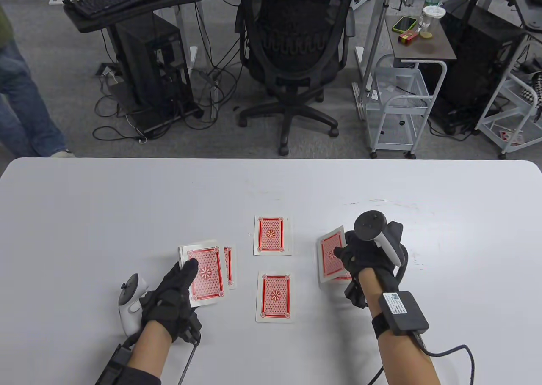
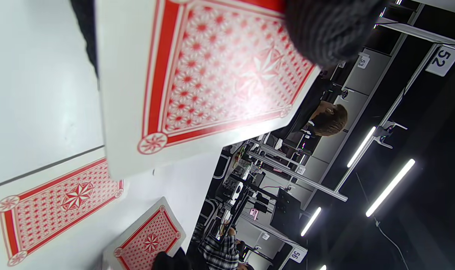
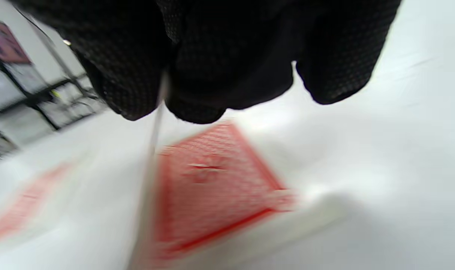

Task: Four-player card dealing with fan arrangement

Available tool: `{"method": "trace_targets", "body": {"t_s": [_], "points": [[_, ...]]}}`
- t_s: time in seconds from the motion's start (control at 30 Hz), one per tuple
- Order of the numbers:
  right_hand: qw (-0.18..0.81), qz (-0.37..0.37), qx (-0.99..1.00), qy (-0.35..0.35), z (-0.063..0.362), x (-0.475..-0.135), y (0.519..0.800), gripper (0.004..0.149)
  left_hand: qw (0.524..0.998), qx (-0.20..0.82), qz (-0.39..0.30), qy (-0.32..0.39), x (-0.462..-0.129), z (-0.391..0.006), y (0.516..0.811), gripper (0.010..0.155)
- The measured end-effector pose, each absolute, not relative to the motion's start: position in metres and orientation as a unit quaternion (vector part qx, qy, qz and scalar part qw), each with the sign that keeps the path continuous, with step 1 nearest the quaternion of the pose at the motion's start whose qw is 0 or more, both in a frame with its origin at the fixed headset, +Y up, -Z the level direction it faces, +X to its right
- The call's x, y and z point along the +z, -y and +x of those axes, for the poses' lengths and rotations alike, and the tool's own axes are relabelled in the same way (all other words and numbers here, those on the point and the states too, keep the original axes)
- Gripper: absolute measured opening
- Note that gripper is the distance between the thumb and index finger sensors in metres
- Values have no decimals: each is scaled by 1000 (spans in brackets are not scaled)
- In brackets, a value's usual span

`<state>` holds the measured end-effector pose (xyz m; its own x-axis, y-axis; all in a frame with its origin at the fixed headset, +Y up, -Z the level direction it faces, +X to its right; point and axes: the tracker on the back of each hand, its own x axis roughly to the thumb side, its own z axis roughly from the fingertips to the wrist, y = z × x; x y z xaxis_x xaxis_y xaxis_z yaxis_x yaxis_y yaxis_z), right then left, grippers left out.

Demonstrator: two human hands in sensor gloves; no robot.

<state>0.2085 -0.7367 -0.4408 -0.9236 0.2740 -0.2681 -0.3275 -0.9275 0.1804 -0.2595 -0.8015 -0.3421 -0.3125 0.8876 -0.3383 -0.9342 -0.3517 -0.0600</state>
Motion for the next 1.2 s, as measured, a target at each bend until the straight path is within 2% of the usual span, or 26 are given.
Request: {"method": "trace_targets", "body": {"t_s": [0.1, 0.17, 0.33, 0.47, 0.6, 0.7, 0.83, 0.9, 0.93, 1.0, 1.1, 1.2], "points": [[44, -138, 983, -114, 207, -444, 752, 70, 569, 803, -160, -77, -341, -259, 801, 53], [13, -138, 984, -113, 205, -444, 757, 69, 573, 799, -163, -81, -341, -259, 801, 53], [23, -121, 990, -76, 202, -429, 740, 74, 588, 788, -162, -86, -340, -259, 801, 53], [128, -76, 987, -51, 178, -410, 710, 71, 584, 794, -152, -74, -338, -254, 796, 53], [284, 13, 957, -54, 127, -390, 693, 67, 579, 798, -153, -65, -335, -245, 794, 53], [383, 86, 916, -78, 85, -377, 696, 66, 580, 796, -163, -58, -333, -238, 793, 52], [436, 145, 884, -89, 44, -361, 713, 73, 584, 792, -174, -44, -331, -226, 793, 52], [425, 147, 888, -95, 32, -356, 722, 75, 589, 787, -180, -41, -330, -220, 793, 52], [421, 153, 889, -98, 30, -355, 724, 70, 593, 784, -178, -43, -329, -218, 793, 52], [440, 106, 890, -50, 31, -351, 728, 62, 591, 786, -175, -45, -326, -214, 792, 52], [461, 99, 879, -71, 36, -354, 732, 59, 602, 779, -173, -43, -326, -214, 792, 52], [521, 102, 841, -103, 44, -360, 741, 58, 577, 793, -193, -40, -328, -216, 795, 52]]}}
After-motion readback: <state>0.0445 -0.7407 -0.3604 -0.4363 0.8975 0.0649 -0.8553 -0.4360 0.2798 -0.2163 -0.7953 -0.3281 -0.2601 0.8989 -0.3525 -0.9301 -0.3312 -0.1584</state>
